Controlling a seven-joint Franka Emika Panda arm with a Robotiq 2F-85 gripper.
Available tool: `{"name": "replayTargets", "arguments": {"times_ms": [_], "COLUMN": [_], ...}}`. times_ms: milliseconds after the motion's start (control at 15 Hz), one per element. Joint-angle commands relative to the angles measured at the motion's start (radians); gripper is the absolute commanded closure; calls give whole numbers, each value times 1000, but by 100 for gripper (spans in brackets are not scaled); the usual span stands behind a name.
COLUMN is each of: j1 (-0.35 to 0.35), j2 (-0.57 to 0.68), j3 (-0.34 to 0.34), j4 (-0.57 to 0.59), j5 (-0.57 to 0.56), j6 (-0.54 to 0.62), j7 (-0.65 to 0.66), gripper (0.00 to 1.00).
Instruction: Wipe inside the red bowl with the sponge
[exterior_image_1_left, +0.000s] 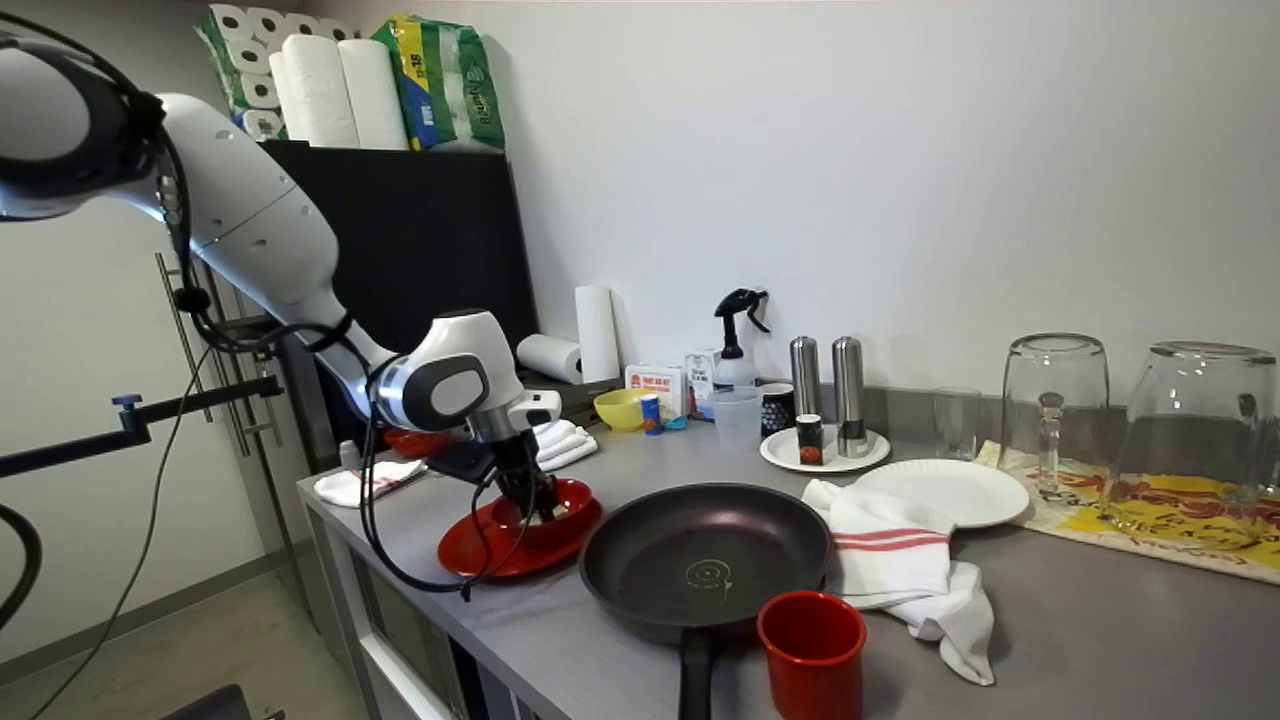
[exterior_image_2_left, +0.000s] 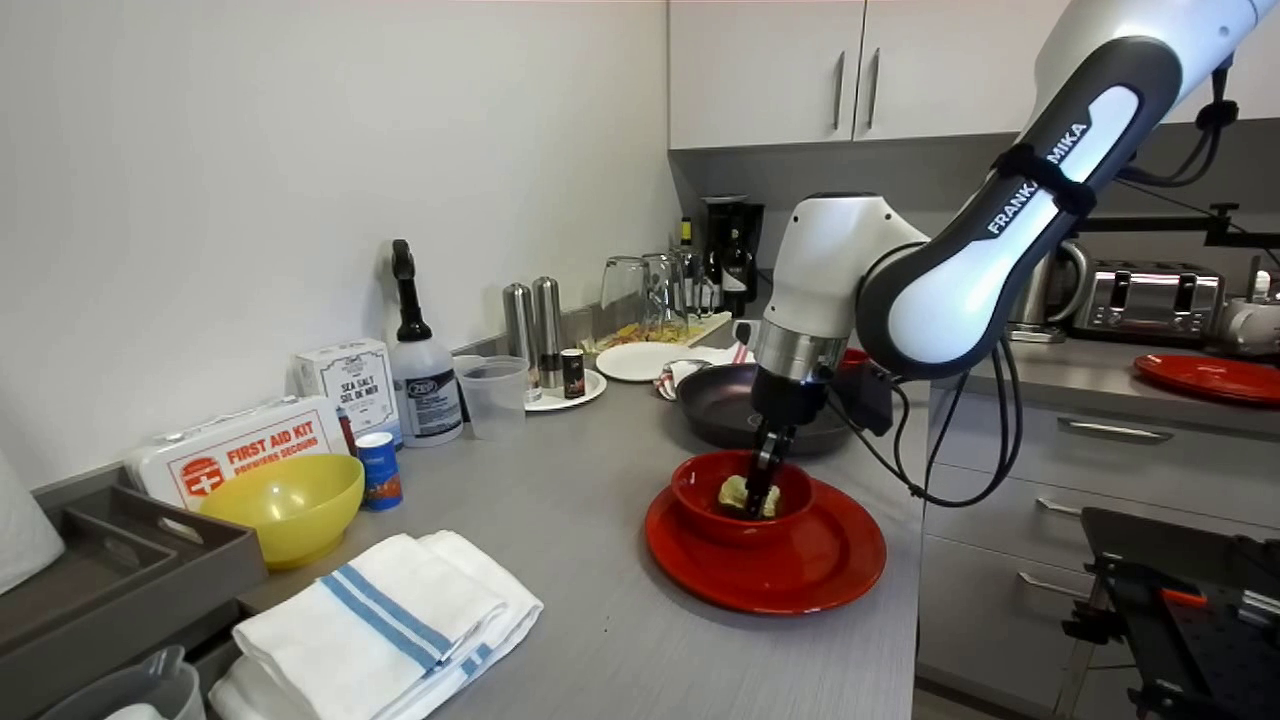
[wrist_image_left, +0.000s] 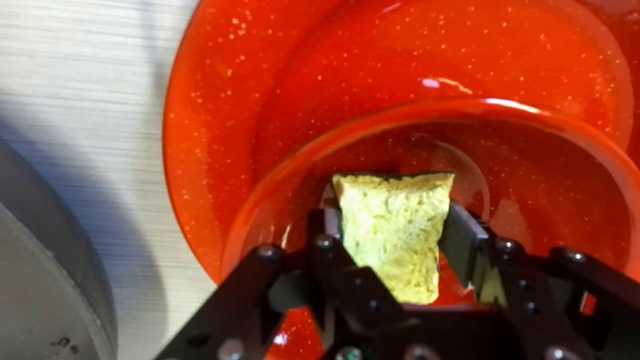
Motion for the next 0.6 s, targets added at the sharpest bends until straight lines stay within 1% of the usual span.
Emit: {"name": "replayTargets", "arguments": {"times_ms": [0, 333, 533], "j1": [13, 7, 11], "j2": [-57, -96, -113], "j3": [-7, -7, -19], "j4": [-31, -53, -69], "j5": [0, 4, -19], "j6": [-26, -40, -92], "j7": [12, 12, 30], "gripper": [75, 75, 75]}}
